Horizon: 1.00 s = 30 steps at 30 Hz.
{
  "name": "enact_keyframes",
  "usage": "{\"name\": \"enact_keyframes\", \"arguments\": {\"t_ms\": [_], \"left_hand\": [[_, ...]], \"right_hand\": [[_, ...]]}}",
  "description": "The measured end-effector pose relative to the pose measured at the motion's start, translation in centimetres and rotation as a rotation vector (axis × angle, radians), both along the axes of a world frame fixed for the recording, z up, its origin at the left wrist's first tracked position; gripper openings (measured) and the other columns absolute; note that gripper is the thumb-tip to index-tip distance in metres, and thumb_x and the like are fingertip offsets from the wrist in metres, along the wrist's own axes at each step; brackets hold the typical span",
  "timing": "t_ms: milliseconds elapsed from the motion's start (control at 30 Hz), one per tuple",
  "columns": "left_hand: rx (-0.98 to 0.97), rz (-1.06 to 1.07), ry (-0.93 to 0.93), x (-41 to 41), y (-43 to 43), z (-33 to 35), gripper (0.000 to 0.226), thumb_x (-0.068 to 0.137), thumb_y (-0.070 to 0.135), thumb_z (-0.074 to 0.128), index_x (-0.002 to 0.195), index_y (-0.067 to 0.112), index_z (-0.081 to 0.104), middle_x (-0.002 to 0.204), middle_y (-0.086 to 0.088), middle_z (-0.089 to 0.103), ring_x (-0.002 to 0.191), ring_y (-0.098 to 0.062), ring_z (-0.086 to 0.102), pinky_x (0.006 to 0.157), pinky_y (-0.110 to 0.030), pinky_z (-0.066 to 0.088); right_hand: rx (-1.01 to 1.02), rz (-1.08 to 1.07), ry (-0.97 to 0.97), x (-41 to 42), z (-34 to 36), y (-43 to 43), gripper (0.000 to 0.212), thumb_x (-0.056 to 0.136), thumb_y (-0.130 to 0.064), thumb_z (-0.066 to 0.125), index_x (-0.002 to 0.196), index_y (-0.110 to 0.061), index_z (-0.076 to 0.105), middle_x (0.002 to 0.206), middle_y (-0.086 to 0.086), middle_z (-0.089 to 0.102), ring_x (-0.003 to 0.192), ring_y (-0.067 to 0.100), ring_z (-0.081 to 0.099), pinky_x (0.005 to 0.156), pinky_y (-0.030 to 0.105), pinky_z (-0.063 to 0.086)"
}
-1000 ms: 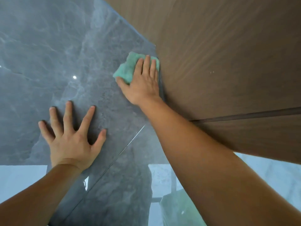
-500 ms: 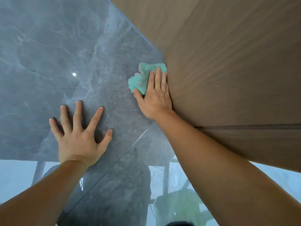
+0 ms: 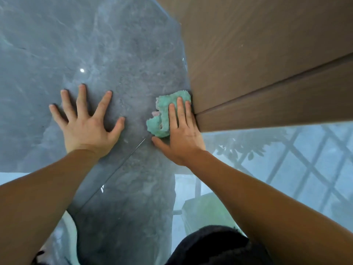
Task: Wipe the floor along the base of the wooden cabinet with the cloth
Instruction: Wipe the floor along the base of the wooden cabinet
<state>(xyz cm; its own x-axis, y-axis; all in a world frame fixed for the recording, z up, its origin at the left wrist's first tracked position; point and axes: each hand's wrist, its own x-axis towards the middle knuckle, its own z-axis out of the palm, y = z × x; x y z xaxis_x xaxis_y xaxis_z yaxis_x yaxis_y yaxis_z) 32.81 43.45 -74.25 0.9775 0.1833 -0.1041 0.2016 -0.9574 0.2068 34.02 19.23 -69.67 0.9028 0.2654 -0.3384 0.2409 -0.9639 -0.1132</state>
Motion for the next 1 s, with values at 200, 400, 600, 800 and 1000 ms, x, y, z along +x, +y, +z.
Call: {"name": "enact_keyframes", "arguments": {"t_ms": [200,400,600,800,1000], "left_hand": [[-0.001,0.003,-0.025,0.1,0.2,-0.3,0.075,0.084,0.078,0.033,0.152,0.047,0.021,0.166,-0.012,0.015,0.15,-0.052,0.008,0.114,-0.074,0.006],[-0.005,0.068,0.077,-0.4,-1.9,0.4,0.081,0.085,0.08,0.016,0.156,0.041,0.012,0.169,-0.015,0.002,0.151,-0.051,-0.001,0.115,-0.072,0.004],[-0.016,0.106,0.172,-6.2,-10.2,1.7,0.113,0.076,0.086,0.029,0.159,0.012,0.006,0.164,-0.03,-0.002,0.15,-0.054,-0.003,0.115,-0.072,0.0],[0.021,0.069,0.18,-8.9,-11.6,0.9,0.115,0.075,0.088,0.025,0.158,0.012,0.005,0.164,-0.03,0.0,0.15,-0.052,-0.003,0.115,-0.072,0.002],[0.008,0.081,0.13,-9.5,-12.1,0.8,0.109,0.08,0.082,0.029,0.158,0.009,0.006,0.164,-0.031,0.0,0.15,-0.053,-0.003,0.114,-0.074,0.0]], "right_hand": [[-0.05,0.141,0.069,-2.1,0.8,-2.3,0.1,0.086,-0.071,0.037,0.155,-0.006,0.002,0.163,0.018,-0.008,0.15,0.034,-0.012,0.123,0.044,0.003],[-0.105,0.299,0.139,-3.6,1.7,-5.5,0.101,0.087,-0.072,0.036,0.154,-0.007,-0.001,0.163,0.017,-0.011,0.15,0.033,-0.012,0.123,0.045,0.005],[-0.172,0.418,0.114,-4.2,1.6,-7.8,0.095,0.091,-0.069,0.032,0.154,-0.009,-0.003,0.163,0.015,-0.014,0.151,0.031,-0.011,0.123,0.045,0.009],[-0.161,0.457,0.109,-5.8,1.1,-11.2,0.094,0.09,-0.069,0.032,0.155,-0.012,-0.005,0.164,0.012,-0.013,0.151,0.029,-0.012,0.123,0.044,0.004],[-0.186,0.255,0.148,-6.7,1.4,-19.3,0.096,0.088,-0.066,0.043,0.155,-0.014,-0.002,0.165,0.01,-0.009,0.151,0.028,-0.007,0.123,0.044,0.008]]}}
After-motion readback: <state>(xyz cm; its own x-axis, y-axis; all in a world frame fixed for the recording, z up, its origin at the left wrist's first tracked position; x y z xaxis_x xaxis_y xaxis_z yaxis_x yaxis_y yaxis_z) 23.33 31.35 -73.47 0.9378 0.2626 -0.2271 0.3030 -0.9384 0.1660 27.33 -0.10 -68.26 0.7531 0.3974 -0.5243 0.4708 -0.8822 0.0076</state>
